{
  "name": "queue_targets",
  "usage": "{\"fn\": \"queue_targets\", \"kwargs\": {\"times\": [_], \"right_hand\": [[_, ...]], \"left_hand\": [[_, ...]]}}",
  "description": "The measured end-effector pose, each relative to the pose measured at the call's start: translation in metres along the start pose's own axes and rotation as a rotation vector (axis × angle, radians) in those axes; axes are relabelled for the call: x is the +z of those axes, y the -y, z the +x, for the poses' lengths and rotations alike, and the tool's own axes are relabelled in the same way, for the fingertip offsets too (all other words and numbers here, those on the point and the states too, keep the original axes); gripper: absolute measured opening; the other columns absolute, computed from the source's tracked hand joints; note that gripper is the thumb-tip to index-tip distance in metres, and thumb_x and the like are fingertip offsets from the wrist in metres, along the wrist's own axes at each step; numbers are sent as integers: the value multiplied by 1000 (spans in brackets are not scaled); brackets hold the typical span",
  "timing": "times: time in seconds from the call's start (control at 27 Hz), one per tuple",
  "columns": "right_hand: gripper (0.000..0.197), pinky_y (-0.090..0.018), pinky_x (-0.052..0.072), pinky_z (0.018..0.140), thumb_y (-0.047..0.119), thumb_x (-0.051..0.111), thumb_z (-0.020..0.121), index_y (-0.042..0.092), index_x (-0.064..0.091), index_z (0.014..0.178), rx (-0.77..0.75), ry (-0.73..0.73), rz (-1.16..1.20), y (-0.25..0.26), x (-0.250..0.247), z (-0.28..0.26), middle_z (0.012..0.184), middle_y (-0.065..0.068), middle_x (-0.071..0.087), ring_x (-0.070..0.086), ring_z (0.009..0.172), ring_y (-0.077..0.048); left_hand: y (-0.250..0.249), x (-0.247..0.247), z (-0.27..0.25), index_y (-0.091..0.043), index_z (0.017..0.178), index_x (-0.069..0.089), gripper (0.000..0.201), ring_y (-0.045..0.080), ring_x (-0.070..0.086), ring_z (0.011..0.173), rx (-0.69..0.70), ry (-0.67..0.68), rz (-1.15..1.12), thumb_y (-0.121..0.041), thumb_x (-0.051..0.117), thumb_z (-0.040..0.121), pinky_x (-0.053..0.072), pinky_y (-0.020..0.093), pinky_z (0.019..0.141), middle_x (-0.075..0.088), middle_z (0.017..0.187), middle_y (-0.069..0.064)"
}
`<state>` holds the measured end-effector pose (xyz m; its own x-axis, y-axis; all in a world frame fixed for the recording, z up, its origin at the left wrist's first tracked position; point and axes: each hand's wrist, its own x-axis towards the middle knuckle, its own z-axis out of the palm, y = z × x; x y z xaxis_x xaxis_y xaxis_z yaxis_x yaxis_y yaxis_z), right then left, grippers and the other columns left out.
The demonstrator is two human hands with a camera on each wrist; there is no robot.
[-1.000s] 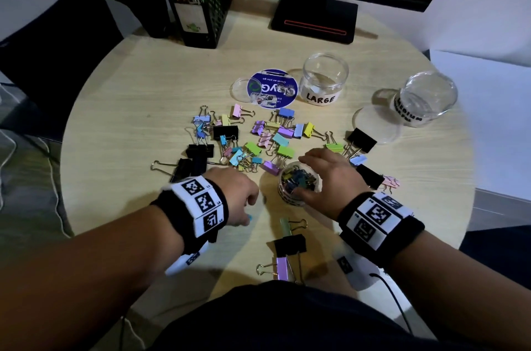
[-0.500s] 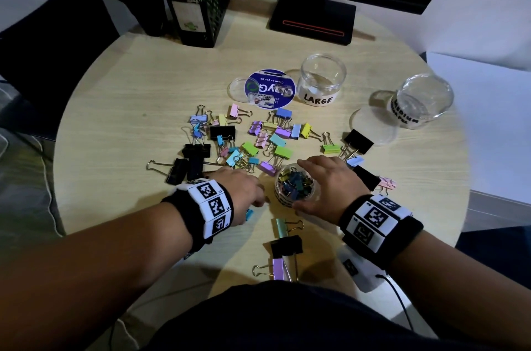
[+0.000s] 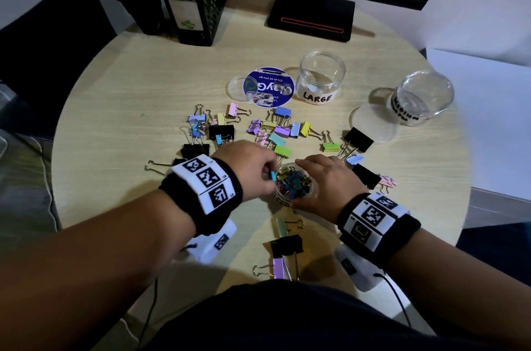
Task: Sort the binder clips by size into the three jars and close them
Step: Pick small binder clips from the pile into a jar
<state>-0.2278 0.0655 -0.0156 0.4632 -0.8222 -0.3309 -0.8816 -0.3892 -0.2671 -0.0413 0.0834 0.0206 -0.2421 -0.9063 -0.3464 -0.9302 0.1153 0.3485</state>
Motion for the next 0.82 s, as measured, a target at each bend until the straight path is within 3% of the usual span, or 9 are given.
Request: {"fn": "queue_targets", "kwargs": {"times": [0.11,0.22,0.3,0.41,0.52,0.63,0.82], "right_hand": [[82,-37,37,103,59,67,70,31,35,140,-13,-3,9,1,0,1,139,5,44,38,124,-19],[81,-37,38,102,61,65,70,33,35,139,-15,-7,-5,1,1,1,138,6,45,39,123,-19],[82,-39,37,103,62,65,70,32,34,140,-9,-6,-8,-1,2,2,140,6,43,38,124,-19],[83,-39,36,104,62,65,70,34,31,141,11,-1,-1,-3,4,1,142,7,41,36,126,-19],[84,-39,35,105,61,66,70,35,30,141,17,6,14,-3,3,1,141,9,40,35,126,-18],[85,-39,36,105,61,66,69,35,30,141,17,7,9,-3,3,2,141,9,41,36,126,-17],[85,-38,35,105,62,66,69,36,30,141,23,10,10,-3,3,2,141,9,41,36,125,-17]], "left_hand": [[-16,-7,7,-34,102,60,22,8,50,93,32,-53,-37,-39,64,81,40,26,83,60,100,-15],[-21,3,12,-35,114,57,33,11,49,106,46,19,38,-42,63,83,40,31,93,58,113,-13],[-12,5,11,-36,117,55,37,11,47,113,17,-3,3,-46,62,83,38,33,100,55,120,-14],[9,-4,9,-34,113,58,28,9,50,111,-74,-64,-34,-37,62,86,39,28,95,56,121,-14],[29,-13,10,-34,108,63,26,9,55,99,-147,130,135,-26,65,83,43,22,79,61,113,-12],[37,-10,10,-37,110,62,32,11,55,101,-153,323,296,-30,67,79,45,25,77,60,112,-13],[33,-2,15,-34,114,62,32,15,54,106,-103,393,424,-33,64,83,44,25,78,60,114,-11]]}}
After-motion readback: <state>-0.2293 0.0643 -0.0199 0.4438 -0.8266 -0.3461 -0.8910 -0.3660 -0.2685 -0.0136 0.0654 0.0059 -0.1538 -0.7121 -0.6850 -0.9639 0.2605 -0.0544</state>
